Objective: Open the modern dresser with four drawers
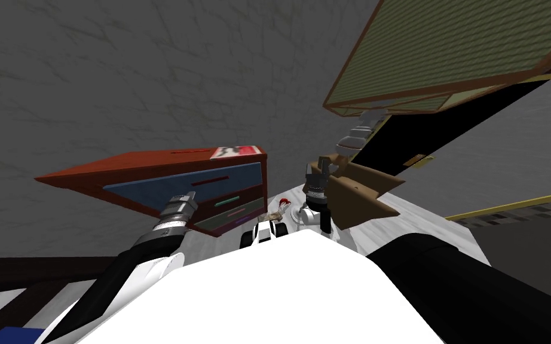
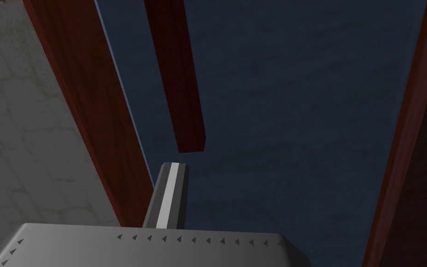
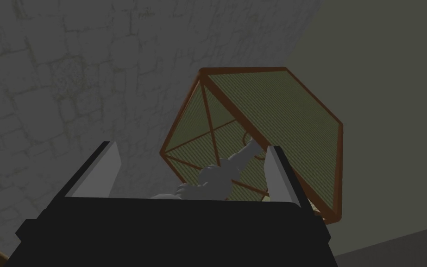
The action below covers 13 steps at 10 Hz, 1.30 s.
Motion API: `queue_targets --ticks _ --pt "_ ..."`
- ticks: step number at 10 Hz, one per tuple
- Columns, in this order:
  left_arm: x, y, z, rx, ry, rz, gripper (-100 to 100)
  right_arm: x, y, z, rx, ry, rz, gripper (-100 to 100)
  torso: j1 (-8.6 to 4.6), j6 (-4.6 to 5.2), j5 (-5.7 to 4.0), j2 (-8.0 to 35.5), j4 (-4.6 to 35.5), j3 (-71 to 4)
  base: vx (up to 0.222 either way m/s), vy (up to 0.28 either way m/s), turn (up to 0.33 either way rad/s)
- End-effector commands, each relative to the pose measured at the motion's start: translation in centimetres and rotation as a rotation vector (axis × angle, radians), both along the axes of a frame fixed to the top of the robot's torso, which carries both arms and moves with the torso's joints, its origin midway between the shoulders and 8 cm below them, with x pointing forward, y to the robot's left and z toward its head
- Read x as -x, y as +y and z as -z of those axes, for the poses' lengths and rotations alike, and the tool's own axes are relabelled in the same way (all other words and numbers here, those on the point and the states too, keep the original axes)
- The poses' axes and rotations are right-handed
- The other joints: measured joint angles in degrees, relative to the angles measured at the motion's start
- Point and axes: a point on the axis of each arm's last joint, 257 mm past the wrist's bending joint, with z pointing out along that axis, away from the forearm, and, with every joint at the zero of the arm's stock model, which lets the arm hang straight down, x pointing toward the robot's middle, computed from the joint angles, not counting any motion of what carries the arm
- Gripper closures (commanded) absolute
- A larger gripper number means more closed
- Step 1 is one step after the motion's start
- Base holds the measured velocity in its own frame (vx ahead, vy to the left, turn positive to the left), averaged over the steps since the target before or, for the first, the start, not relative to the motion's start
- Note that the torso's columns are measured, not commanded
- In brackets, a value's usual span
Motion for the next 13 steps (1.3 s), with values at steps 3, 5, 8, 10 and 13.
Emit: queue_targets --ticks 3,5,8,10,13 --pt "-0.2 0.2 0.2 0.000 -0.001 -0.004 -100 0.0 0.0 0.0 0.000 0.000 0.000 0 0.24 0.00 0.07 -1.0 -0.3 -0.6 0.054 0.017 -0.009" --pt "-0.6 0.5 0.5 0.000 -0.002 -0.010 -100 0.0 0.0 0.0 0.000 0.000 0.001 0 0.10 0.00 0.03 -0.6 -0.2 -0.4 0.173 0.033 -0.012" --pt "-1.0 2.7 0.3 -0.022 -0.002 -0.055 -100 0.0 0.0 0.0 0.000 0.000 0.000 0 0.00 0.08 0.00 0.5 0.1 0.3 -0.012 0.018 -0.195" --pt "-1.5 5.1 0.2 -0.039 -0.003 -0.104 -100 0.0 0.0 0.0 0.000 0.000 0.000 0 -0.02 0.03 0.00 0.2 0.1 0.1 -0.136 -0.004 -0.246" --pt "-2.5 8.8 0.1 -0.050 0.000 -0.185 -100 0.0 0.0 0.0 0.000 0.000 0.000 0 0.13 -0.03 0.04 -0.4 -0.1 -0.2 -0.124 0.013 -0.284"
